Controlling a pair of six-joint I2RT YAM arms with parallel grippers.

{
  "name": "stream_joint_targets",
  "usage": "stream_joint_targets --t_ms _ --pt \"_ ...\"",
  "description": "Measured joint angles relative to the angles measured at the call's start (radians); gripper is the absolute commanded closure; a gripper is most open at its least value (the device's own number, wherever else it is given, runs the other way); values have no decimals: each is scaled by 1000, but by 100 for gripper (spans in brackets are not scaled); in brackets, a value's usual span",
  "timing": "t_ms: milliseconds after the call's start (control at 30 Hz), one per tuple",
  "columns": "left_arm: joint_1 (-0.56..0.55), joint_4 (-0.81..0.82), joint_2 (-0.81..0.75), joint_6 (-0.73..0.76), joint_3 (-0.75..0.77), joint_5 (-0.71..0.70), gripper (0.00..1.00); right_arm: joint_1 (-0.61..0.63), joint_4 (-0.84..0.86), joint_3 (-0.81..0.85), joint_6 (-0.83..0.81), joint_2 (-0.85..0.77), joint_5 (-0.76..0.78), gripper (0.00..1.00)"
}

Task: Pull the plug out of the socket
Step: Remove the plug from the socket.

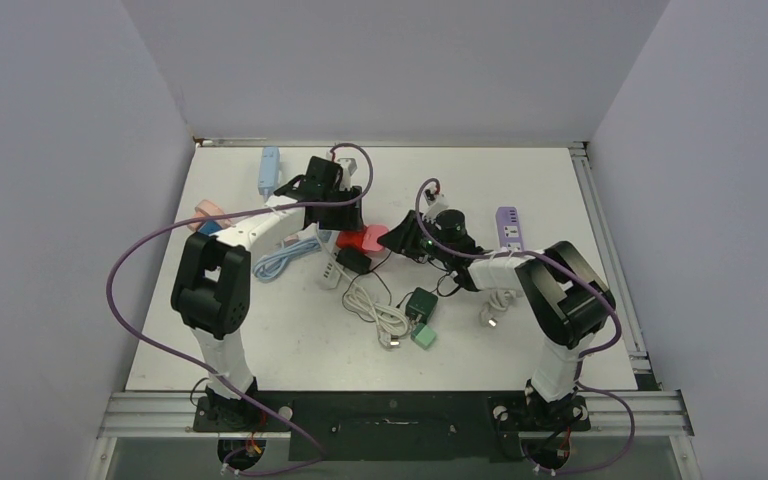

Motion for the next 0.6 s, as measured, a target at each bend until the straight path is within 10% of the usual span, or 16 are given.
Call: stream_joint_targets --t_ms 600 --pt "-5 -12 26 19 38 -33 54 6 -103 58 -15 3 63 95"
